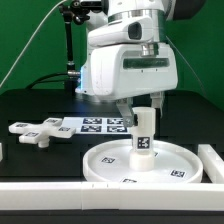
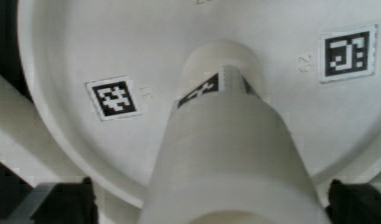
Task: Assemble round table
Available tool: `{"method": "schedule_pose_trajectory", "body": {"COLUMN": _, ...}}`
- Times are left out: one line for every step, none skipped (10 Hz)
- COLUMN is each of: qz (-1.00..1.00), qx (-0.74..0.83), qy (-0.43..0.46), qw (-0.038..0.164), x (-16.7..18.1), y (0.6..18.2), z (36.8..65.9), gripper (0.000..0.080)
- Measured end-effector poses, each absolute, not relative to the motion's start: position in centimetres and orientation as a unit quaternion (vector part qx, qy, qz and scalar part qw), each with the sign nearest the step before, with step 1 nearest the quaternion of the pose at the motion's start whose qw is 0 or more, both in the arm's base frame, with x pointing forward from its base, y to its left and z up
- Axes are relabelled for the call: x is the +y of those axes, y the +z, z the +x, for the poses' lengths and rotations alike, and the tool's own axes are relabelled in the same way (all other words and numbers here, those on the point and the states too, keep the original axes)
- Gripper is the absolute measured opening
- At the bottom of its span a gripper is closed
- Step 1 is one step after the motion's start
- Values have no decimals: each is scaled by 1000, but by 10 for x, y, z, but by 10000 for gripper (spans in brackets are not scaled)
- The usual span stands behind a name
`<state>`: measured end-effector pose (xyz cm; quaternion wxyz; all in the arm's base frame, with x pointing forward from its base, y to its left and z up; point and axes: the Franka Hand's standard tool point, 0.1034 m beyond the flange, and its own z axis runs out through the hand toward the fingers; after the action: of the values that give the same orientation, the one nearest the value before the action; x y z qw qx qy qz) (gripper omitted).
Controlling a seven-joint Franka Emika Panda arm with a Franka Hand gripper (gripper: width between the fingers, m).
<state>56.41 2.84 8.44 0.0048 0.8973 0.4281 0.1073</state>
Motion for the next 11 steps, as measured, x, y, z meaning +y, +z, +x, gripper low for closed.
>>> {"method": "schedule_pose_trajectory", "body": {"qz": 878, "qx": 466, "qy": 105, "qw": 13, "x": 27, "y": 84, "z": 564, "gripper": 649}}
{"method": "schedule_pose_trajectory", "body": {"qz": 868, "qx": 485, "qy": 103, "qw": 16, "x": 26, "y": 84, "z": 564, "gripper": 649}}
{"method": "schedule_pose_trajectory", "body": {"qz": 836, "qx": 540, "qy": 95, "qw": 26, "x": 27, "y": 83, "z": 563, "gripper": 649}}
{"method": "schedule_pose_trajectory", "body": {"qz": 806, "qx": 584, "qy": 89, "qw": 35, "x": 29, "y": 83, "z": 563, "gripper": 649}}
{"method": "schedule_pose_trajectory", "body": {"qz": 782, "qx": 617, "qy": 84, "qw": 42, "x": 30, "y": 82, "z": 563, "gripper": 649}}
{"method": "schedule_pose_trajectory", "body": {"qz": 754, "qx": 650, "qy": 79, "qw": 50, "x": 32, "y": 82, "z": 563, "gripper": 649}}
{"method": "schedule_pose_trajectory", "body": {"qz": 721, "qx": 687, "qy": 69, "qw": 54, "x": 32, "y": 82, "z": 563, "gripper": 649}}
{"method": "schedule_pose_trajectory", "body": {"qz": 693, "qx": 716, "qy": 61, "qw": 57, "x": 31, "y": 82, "z": 563, "gripper": 649}}
{"method": "schedule_pose_trajectory", "body": {"qz": 680, "qx": 728, "qy": 58, "qw": 60, "x": 30, "y": 82, "z": 563, "gripper": 649}}
{"method": "schedule_pose_trajectory", "body": {"qz": 681, "qx": 727, "qy": 58, "qw": 59, "x": 30, "y": 82, "z": 563, "gripper": 649}}
{"method": "schedule_pose_trajectory", "body": {"qz": 683, "qx": 725, "qy": 58, "qw": 58, "x": 30, "y": 80, "z": 562, "gripper": 549}}
